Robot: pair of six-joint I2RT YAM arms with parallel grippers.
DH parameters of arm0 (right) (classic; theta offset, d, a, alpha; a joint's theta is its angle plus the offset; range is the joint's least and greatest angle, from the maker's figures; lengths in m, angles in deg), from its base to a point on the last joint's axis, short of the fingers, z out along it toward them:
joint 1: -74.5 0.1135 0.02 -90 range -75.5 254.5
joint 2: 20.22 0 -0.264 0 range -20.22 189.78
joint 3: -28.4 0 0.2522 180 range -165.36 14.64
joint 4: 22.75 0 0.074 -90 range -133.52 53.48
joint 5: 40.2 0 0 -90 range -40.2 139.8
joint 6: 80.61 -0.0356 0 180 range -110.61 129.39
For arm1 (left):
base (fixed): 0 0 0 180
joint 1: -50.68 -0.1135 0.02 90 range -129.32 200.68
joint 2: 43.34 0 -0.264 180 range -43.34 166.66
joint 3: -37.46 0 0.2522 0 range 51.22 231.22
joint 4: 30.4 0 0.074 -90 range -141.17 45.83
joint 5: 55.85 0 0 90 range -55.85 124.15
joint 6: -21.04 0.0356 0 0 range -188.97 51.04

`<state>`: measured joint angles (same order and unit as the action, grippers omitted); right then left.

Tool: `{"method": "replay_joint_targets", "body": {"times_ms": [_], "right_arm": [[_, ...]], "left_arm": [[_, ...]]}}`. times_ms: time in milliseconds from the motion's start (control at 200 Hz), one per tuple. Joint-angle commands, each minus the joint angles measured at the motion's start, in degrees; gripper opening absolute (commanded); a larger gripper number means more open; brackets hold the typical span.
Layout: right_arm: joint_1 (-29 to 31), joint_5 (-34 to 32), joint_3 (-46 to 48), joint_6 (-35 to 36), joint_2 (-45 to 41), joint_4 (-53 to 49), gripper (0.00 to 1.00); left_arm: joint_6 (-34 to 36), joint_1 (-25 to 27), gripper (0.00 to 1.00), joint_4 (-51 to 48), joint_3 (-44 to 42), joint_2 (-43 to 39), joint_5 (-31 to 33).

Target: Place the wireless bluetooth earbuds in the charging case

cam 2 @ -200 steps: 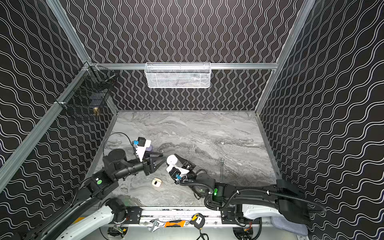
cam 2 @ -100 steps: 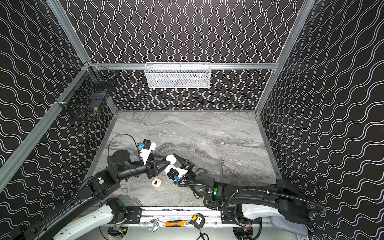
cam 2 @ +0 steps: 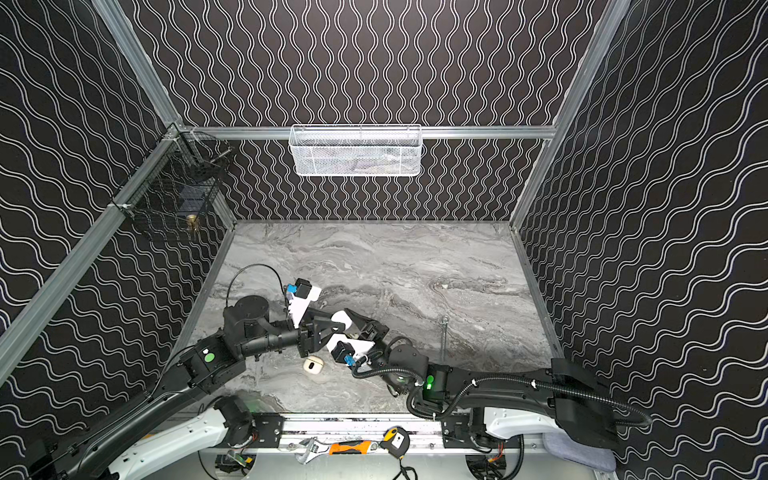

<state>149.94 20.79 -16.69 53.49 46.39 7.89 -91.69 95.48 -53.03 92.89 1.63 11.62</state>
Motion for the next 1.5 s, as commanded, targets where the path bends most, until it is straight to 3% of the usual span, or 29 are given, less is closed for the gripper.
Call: {"method": "replay_joint_targets", "body": {"times_ms": [0,160,260,320,370,410,520,686,771,891,1056,1236,1496], "right_arm": [[-0.2,-0.4,-0.8,0.9,-0.5,3.9,0.14],[-0.4,0.7,-1.1,0.2,-1.4,2.5,0.14],[-0.3,1.7,-1.3,-0.5,-1.1,2.3,0.18],[-0.3,2.3,-1.2,-1.1,-0.9,2.4,0.29],[-0.4,2.8,-1.3,-1.6,-0.6,2.2,0.51],[-0.3,3.0,-1.3,-1.9,-0.4,2.0,0.62],[-0.3,2.9,-1.3,-3.6,-0.2,0.4,0.71],[-0.2,3.0,1.5,-9.2,-3.9,-1.5,0.89],[-0.2,5.6,4.1,-13.1,-7.9,-3.4,0.93],[-0.3,9.1,7.6,-18.9,-14.1,-5.7,0.89],[-0.6,12.3,10.1,-23.2,-19.3,-6.0,0.70],[-1.3,10.8,7.4,-24.9,-15.8,-7.7,0.57],[-3.2,8.8,5.8,-25.5,-11.0,-6.1,0.49]], "left_arm": [[1.4,0.2,0.36,-1.6,0.6,0.3,-0.3],[1.5,0.4,0.32,-1.2,0.6,0.6,-0.4],[1.9,0.5,0.18,-1.0,0.7,1.3,-0.7],[2.0,0.4,0.12,-0.5,0.6,1.7,-1.0],[2.2,0.4,0.09,0.1,0.5,1.9,-1.1],[2.3,0.5,0.08,0.4,0.3,2.0,-0.7],[3.3,0.4,0.00,1.7,-0.4,2.1,0.7],[5.4,0.4,0.00,3.8,-2.9,-0.3,5.9],[7.8,0.4,0.00,5.4,-5.2,-2.8,8.5],[11.4,0.4,0.00,9.0,-9.6,-6.3,9.6],[15.7,0.4,0.00,15.5,-14.1,-6.8,2.0],[17.1,0.5,0.00,19.2,-15.2,-5.5,-3.7],[17.5,0.4,0.00,20.2,-15.5,-5.5,-6.1]]}}
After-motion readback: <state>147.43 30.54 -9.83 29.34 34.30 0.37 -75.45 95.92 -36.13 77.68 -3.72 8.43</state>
